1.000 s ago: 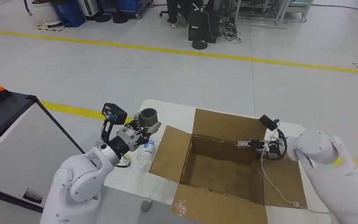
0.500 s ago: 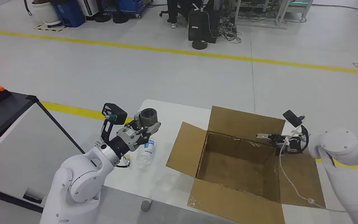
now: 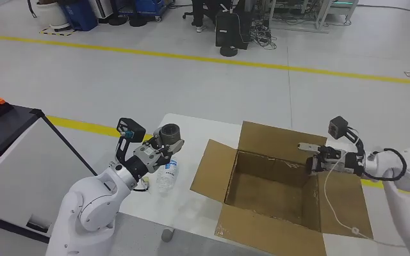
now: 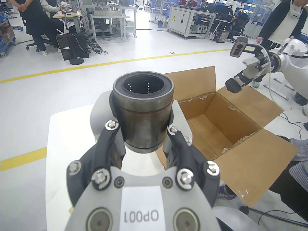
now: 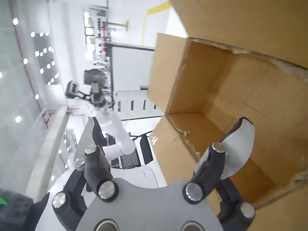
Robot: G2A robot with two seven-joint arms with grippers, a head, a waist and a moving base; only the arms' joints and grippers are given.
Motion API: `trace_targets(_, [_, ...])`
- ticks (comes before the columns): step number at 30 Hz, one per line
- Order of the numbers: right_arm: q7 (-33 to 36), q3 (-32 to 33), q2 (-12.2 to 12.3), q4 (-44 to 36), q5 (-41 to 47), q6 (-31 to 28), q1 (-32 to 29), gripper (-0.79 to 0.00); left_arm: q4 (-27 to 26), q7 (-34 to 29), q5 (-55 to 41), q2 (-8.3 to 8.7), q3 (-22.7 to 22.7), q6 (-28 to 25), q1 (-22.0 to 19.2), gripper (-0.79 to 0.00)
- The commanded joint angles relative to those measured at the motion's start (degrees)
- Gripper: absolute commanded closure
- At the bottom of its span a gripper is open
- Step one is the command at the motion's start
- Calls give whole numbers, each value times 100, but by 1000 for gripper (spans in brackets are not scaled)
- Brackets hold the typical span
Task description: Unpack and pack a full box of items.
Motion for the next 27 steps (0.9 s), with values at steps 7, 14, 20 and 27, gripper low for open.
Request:
trace_targets(7, [-215,300,-75,-35,1542,-566,-288,-785,0,0,0,0,0,0,0,0])
trace_targets(14, [-276,293,-77,-25,1564,-564,-305,-785,217,851,-65,-1,-244,445,307,0])
trace_targets(20, [-276,293,-77,-25,1564,-564,-305,-785,840,2098,0,-4,-436,339,557,0])
trace_targets(27, [-276,293,-77,-25,1564,-564,-305,-785,1821,2955,925,-2,-272,603,223,0])
